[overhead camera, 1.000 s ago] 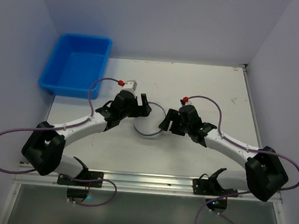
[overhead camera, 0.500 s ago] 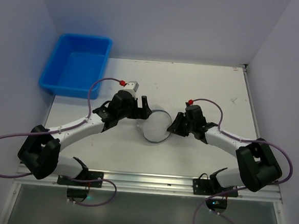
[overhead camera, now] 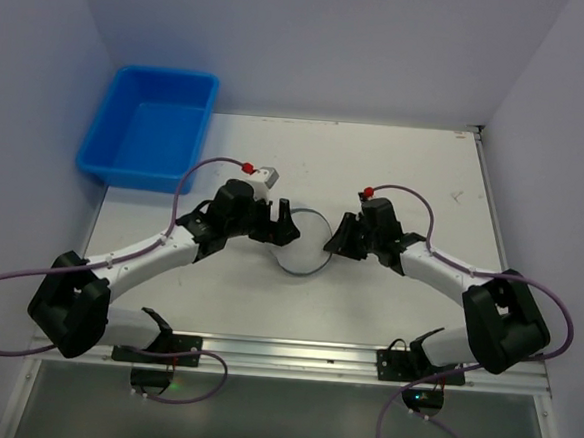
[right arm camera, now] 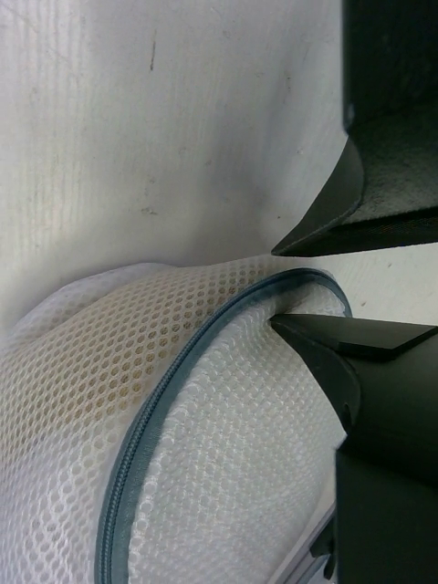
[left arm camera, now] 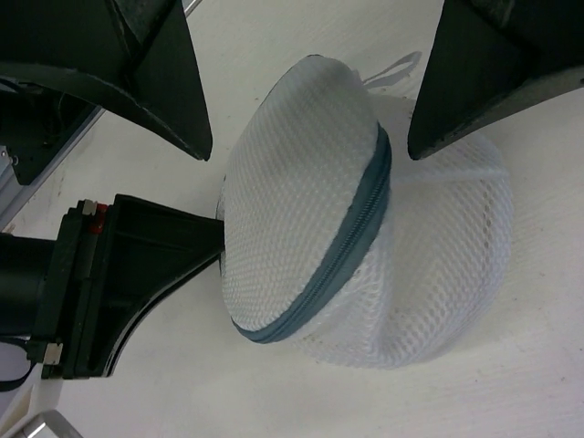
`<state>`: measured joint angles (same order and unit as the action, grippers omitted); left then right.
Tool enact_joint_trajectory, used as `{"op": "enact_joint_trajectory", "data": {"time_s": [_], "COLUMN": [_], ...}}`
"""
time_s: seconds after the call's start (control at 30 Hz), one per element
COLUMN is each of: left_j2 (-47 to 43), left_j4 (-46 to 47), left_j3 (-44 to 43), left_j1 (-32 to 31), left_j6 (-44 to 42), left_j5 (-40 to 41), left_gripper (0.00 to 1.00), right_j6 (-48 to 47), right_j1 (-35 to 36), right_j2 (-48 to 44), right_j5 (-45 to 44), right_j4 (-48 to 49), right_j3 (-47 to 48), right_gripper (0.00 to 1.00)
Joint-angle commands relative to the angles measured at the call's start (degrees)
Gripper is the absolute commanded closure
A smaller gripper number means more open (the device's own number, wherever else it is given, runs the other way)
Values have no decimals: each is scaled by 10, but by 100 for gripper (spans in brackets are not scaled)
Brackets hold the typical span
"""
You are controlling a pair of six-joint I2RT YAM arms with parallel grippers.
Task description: Unzip the laundry bag and remove the bra
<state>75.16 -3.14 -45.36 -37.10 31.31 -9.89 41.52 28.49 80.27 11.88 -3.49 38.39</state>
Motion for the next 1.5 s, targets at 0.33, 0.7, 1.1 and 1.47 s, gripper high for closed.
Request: {"op": "enact_joint_trajectory", "data": {"time_s": [0.33, 0.7, 1.1, 1.47], "left_j2": [15, 8, -4, -17], "left_j4": [45, 80, 33, 32], "left_j3": [9, -22, -27, -13], "left_j1": [2, -70, -97, -103], "left_j6": [29, 290, 489, 542], "left_j5": [-74, 57, 203, 205], "left_gripper": [96, 100, 100, 97], "right_j6": [-67, -56, -2, 1], "right_j1": [-5, 127, 285, 286], "right_j2": [-73, -294, -234, -168], "right_j5": [-33, -110, -246, -303], "right_j4": [-85, -39, 71, 134], "right_j3": [75, -5, -59, -66], "right_gripper": [57, 49, 69, 71]}}
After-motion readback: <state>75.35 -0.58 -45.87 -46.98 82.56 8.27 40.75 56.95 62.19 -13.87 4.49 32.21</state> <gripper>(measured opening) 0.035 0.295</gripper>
